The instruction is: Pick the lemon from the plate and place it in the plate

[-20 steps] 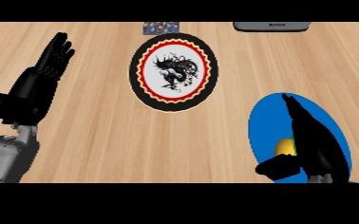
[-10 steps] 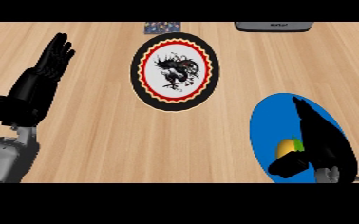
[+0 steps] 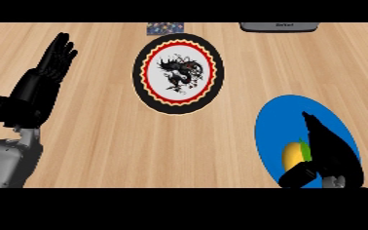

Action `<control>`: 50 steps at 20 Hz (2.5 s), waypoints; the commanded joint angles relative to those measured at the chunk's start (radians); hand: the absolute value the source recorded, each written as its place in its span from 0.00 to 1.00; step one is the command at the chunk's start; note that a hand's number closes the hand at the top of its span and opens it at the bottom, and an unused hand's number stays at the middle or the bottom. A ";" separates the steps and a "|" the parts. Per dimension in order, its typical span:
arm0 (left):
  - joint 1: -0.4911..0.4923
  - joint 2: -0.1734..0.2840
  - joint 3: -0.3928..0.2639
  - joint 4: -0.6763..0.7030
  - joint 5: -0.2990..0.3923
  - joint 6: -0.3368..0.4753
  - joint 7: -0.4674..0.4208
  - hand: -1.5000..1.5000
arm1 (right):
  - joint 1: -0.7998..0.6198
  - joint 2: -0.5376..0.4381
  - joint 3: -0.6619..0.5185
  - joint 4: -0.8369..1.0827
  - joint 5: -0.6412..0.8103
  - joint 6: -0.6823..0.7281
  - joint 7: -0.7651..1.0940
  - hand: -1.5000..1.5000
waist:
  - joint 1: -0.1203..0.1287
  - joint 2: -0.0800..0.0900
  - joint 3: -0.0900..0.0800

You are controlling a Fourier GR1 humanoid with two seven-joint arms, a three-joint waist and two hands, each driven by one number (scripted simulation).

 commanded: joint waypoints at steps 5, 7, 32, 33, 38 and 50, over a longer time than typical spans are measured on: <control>0.004 0.002 0.043 0.013 -0.004 -0.042 -0.007 0.50 | 0.065 0.045 -0.008 0.019 0.005 0.066 0.119 0.00 | -0.002 0.000 0.000; 0.027 -0.044 0.001 0.017 -0.053 -0.015 -0.048 0.50 | 0.046 0.089 0.024 0.081 0.054 0.047 0.127 0.00 | 0.001 0.001 0.000; -0.004 -0.078 0.088 -0.020 -0.077 -0.103 0.044 0.50 | 0.052 -0.120 -0.213 0.193 0.316 -0.177 -0.535 1.00 | -0.003 -0.001 0.001; 0.028 -0.096 0.083 -0.013 -0.105 -0.085 0.018 0.50 | 0.075 -0.101 -0.198 0.179 0.329 -0.200 -0.561 1.00 | -0.002 -0.001 0.001; 0.006 -0.071 0.117 -0.023 -0.075 -0.106 0.055 0.50 | 0.013 -0.119 -0.247 -0.018 0.206 -0.138 -0.614 1.00 | -0.004 -0.005 0.000; 0.008 -0.112 0.105 -0.029 -0.121 -0.100 0.048 0.50 | -0.323 0.146 -0.085 -0.142 0.178 -0.080 -0.471 1.00 | 0.014 0.000 0.000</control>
